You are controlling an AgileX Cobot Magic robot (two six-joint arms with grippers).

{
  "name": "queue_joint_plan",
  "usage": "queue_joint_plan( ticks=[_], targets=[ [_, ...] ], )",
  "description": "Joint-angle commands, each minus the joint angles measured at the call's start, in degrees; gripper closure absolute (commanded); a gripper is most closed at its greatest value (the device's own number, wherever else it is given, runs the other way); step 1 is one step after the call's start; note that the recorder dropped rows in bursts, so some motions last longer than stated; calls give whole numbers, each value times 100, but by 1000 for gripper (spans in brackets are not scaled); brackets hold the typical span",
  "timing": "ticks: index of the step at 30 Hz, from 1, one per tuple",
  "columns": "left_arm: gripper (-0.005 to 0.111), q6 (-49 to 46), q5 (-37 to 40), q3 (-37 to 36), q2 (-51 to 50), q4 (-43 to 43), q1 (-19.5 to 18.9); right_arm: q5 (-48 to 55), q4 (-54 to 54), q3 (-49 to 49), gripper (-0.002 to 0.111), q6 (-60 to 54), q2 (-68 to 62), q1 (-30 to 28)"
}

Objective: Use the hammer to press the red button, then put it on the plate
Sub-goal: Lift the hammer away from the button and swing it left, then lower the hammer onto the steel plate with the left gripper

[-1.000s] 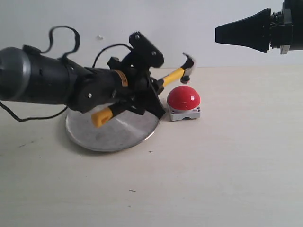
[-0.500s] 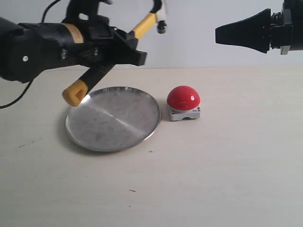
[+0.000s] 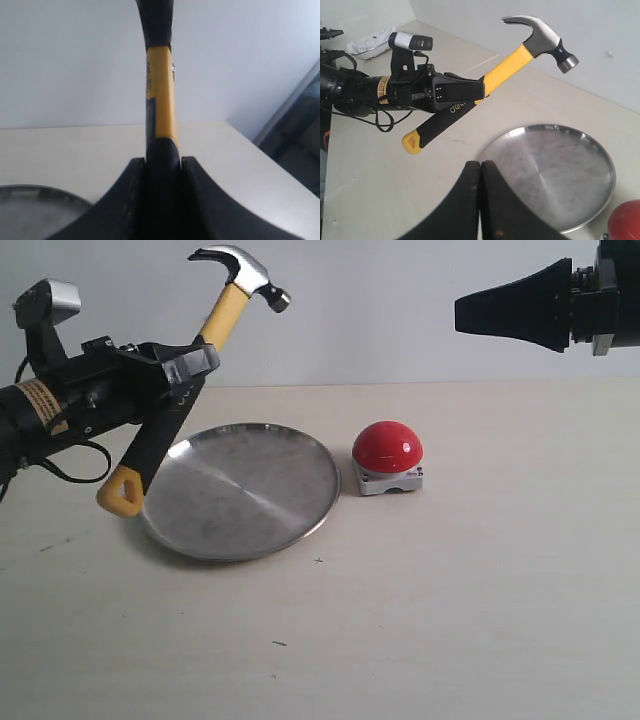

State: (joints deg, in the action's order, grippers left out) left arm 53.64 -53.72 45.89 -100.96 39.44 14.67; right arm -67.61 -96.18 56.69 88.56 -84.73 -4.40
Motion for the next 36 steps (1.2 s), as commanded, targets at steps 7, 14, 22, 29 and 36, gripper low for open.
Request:
queue_joint_plan(
  ticks=[7, 14, 22, 29, 36],
  targets=[
    [107, 1727, -813, 834, -1375, 403, -91, -1, -10, 26, 108, 23, 50, -30],
    [107, 2447, -813, 1161, -1986, 577, -91, 23, -10, 26, 108, -95, 50, -30],
    [107, 2421, -233, 1161, -2197, 309, -175, 331, 1490, -784, 108, -1653, 350, -30],
    [107, 1552, -201, 1161, -2233, 200, -175, 183, 1321, -792, 108, -1653, 604, -30],
    [107, 1054, -201, 1161, -2236, 187, -175, 118, 1321, -792, 108, -1653, 614, -30]
  ],
)
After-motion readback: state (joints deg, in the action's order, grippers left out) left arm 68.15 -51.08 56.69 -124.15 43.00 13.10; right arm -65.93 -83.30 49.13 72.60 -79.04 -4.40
